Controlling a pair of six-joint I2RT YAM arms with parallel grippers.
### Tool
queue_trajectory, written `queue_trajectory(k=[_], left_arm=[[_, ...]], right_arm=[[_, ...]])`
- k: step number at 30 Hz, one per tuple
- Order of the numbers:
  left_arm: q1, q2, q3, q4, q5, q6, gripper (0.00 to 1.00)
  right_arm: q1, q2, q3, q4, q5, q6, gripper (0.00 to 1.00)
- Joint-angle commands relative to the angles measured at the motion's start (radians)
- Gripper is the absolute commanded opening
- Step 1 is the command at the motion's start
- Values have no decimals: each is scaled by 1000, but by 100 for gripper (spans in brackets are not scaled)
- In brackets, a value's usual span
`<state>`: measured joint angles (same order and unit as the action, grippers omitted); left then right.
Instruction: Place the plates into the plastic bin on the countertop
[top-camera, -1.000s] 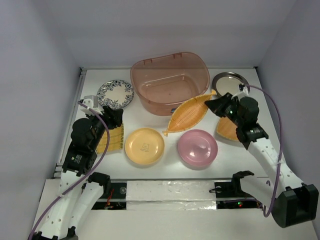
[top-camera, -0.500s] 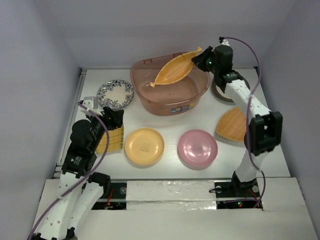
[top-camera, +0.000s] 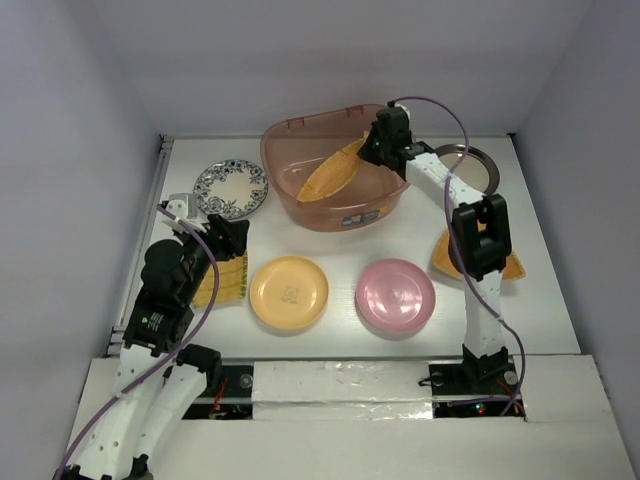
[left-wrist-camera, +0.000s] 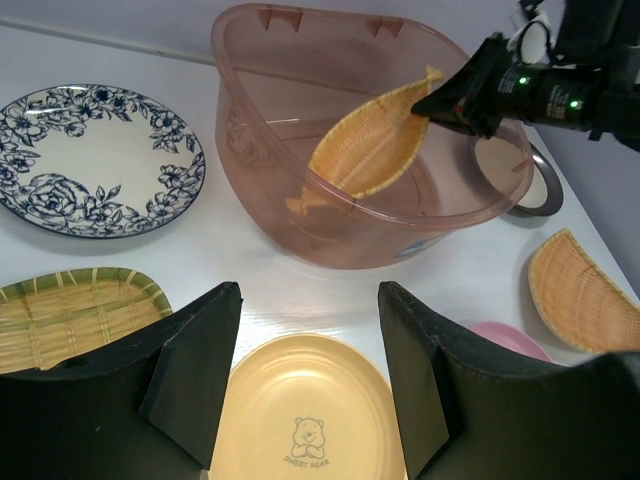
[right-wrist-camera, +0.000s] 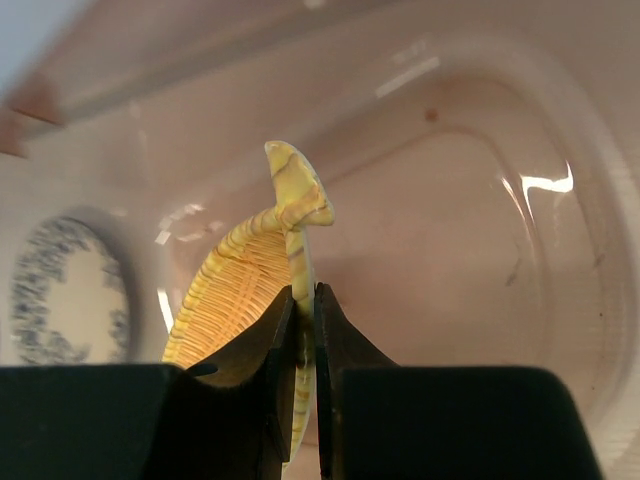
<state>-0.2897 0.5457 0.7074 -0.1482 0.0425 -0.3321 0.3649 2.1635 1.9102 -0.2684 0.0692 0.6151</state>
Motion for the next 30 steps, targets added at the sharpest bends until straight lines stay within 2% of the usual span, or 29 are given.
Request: queue_trajectory(k=[1,8,16,21,22,25,27,28,29,30], left_arm=[[-5,-9,17,33,0,-1,55],[-5,-13,17,33,-3,-1,55],[-5,-3,17,33,-6,-1,55],[-5,-3,18,29,-13,1,54],[-5,-6,15,29,-16,1,54],[-5,-9,14,29,-24,1,53],[-5,-10,14,27,-33,1,52],[-5,-12,15,26,-33,1,49],[-5,-12,14,25,-36,2,46],[-5,-13,12,25,-67,1,43]], right_arm=[[11,9,58,-5,21,-18,7],[20,76,90,-46,35,-35,17],[20,81,128,-106,41,-52,46],[42,-45,67,-74,47,-81,70],[42,-97,41,-62,49,-93,71],[51,-218,-46,-23,38,-109,71],[66,-293,-126,20,21,-120,64],[86,-377,-219,61,-5,-127,44],[101,-424,-276,83,-17,-130,44],[120,-468,-336,110,-47,-135,17]])
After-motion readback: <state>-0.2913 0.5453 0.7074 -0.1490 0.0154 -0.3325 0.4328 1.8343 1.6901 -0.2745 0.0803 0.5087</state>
